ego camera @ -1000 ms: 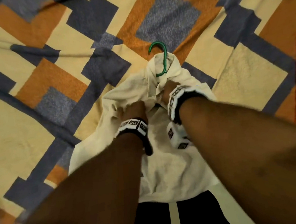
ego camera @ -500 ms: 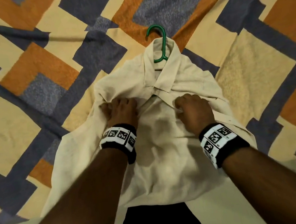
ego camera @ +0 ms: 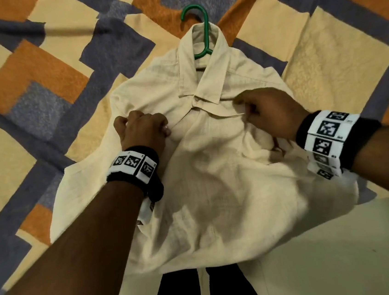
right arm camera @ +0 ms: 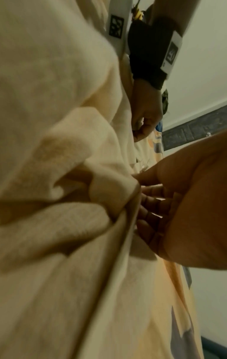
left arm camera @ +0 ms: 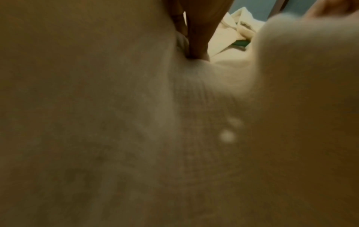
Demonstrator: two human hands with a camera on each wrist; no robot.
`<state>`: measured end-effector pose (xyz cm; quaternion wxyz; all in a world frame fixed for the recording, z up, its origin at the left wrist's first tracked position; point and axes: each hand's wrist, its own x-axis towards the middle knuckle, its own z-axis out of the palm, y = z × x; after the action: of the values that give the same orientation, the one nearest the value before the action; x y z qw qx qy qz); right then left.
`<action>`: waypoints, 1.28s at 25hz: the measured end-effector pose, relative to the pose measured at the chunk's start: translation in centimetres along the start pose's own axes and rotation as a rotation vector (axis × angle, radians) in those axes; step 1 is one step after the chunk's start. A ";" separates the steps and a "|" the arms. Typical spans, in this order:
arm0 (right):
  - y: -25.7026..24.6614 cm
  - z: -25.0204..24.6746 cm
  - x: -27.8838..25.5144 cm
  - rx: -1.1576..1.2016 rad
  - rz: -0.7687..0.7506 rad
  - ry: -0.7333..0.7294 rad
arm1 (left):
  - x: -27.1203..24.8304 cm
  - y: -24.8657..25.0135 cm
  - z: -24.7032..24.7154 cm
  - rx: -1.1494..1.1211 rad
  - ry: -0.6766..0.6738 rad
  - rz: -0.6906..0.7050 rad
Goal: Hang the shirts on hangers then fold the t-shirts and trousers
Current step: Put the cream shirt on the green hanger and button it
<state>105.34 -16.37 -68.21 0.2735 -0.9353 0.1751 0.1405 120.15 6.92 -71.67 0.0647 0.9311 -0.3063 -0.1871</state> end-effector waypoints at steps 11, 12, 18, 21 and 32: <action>-4.3 0.3 -0.6 0.355 0.270 0.107 | -1.8 1.5 -2.7 -0.338 -0.034 -0.200; -5.0 0.2 -1.0 0.530 0.313 0.101 | -2.4 2.0 -2.9 -0.424 -0.052 -0.211; -8.8 1.3 -3.6 1.032 0.505 -0.035 | -5.5 4.9 -2.7 -0.738 -0.073 -0.169; -8.7 2.0 -3.8 1.038 0.507 0.045 | -6.0 5.0 -2.0 -0.836 -0.118 -0.168; -9.2 4.9 -4.7 0.936 0.425 0.172 | -5.5 5.1 -2.0 -0.922 -0.192 -0.163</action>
<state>104.02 -5.23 -66.24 0.6123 -0.6650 0.4270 0.0222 114.03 6.11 -66.92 0.4275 0.8049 -0.1221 -0.3930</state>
